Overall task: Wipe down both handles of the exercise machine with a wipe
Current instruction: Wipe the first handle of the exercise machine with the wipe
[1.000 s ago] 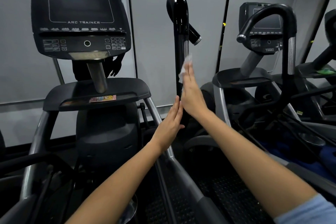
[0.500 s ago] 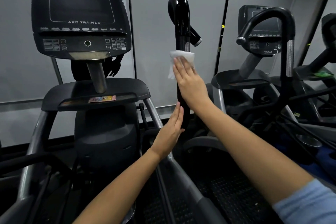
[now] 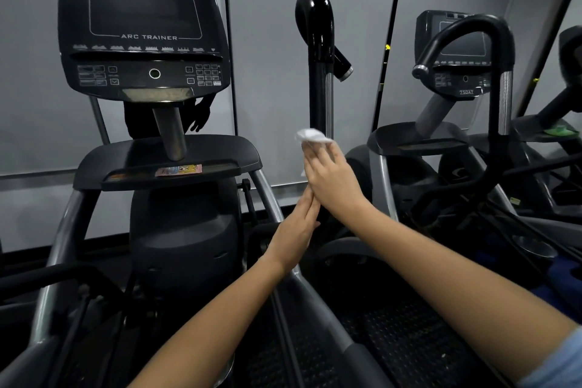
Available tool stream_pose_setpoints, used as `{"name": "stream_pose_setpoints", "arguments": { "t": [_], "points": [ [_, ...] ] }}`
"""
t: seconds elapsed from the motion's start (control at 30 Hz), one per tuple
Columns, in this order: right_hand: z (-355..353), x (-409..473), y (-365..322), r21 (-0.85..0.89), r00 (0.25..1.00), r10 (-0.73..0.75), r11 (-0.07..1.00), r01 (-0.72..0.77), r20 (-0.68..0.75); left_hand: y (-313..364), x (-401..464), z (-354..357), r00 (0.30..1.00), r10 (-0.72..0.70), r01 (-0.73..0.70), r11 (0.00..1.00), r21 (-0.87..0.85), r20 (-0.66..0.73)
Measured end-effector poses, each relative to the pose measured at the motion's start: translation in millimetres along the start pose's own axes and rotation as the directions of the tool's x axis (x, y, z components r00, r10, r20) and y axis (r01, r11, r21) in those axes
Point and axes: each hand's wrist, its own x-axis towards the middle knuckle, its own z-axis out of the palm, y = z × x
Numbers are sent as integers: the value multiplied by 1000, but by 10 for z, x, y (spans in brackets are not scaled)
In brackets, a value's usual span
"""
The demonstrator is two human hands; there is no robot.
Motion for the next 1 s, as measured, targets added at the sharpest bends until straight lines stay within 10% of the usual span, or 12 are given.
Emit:
{"name": "stream_pose_setpoints", "arguments": {
  "t": [0.8, 1.0],
  "points": [
    [-173, 367, 229, 236, 987, 105, 963, -131, 121, -24, -34, 26, 1000, -19, 19, 1000, -12, 4],
    [-365, 625, 477, 430, 982, 110, 887, -166, 151, -21, 27, -91, 997, -75, 66, 971, -229, -31]
  ]
}}
